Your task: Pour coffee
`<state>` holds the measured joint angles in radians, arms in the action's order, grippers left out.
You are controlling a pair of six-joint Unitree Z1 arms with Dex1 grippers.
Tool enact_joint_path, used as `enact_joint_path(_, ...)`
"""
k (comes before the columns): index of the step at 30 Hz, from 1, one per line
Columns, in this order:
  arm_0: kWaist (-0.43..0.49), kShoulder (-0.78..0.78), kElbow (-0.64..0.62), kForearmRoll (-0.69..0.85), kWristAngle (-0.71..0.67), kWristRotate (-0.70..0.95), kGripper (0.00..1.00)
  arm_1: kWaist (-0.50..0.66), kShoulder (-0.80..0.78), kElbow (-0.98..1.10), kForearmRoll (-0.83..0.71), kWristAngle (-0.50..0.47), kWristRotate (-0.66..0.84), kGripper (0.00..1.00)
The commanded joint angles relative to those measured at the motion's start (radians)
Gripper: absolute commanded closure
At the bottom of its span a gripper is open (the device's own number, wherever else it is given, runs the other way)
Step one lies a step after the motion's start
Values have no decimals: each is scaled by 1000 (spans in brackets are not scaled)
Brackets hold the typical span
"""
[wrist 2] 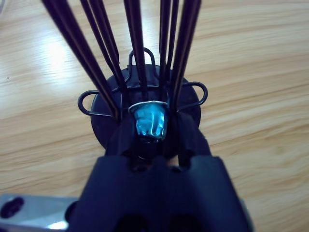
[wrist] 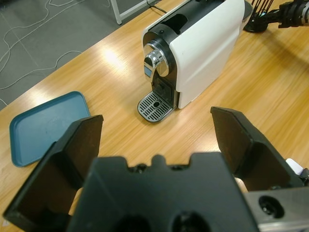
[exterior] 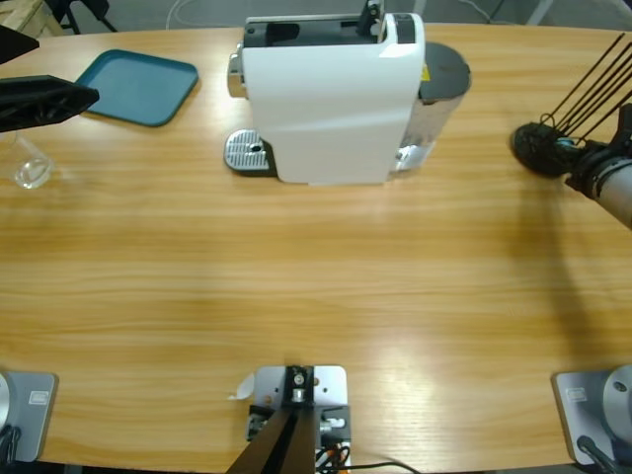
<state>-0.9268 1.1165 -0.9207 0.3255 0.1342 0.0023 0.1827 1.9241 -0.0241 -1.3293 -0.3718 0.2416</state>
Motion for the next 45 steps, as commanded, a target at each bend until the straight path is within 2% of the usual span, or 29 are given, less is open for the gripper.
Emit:
enact_joint_path(1,6,14,45,-8,-8,-11,36,-12,7,13,-29,28,-15,869)
enact_joint_path(13,6,9,73,-19,-16,-21,36,-12,-185,2,-10,68,-52,869)
enact_joint_path(18,6,11,81,-32,-22,-21,36,-12,-290,-16,164,67,-64,848)
enact_joint_path(19,6,12,81,-33,-23,-21,36,-12,-306,-18,195,66,-63,730)
enact_joint_path(20,6,13,82,-34,-26,-21,36,-12,-325,-20,241,63,-59,500)
enact_joint_path(21,6,14,82,-34,-28,-21,36,-10,-346,-22,287,61,-53,337)
enact_joint_path(22,6,16,82,-34,-32,-21,36,3,-370,-22,325,53,-47,218)
enact_joint_path(23,6,17,82,-34,-35,-21,36,30,-401,-24,366,34,-42,184)
enact_joint_path(26,6,19,83,-42,-37,-24,36,103,-450,-50,453,-28,-12,179)
enact_joint_path(30,5,14,85,-45,-56,-27,36,115,-379,-89,452,-23,-3,124)
enact_joint_path(39,5,-10,106,-45,-59,-35,36,67,-211,-97,325,-14,-1,167)
enact_joint_path(43,5,-6,106,-51,-59,-35,36,33,-209,-96,305,9,-24,315)
enact_joint_path(45,5,-5,106,-54,-59,-35,36,32,-205,-97,314,13,-38,322)
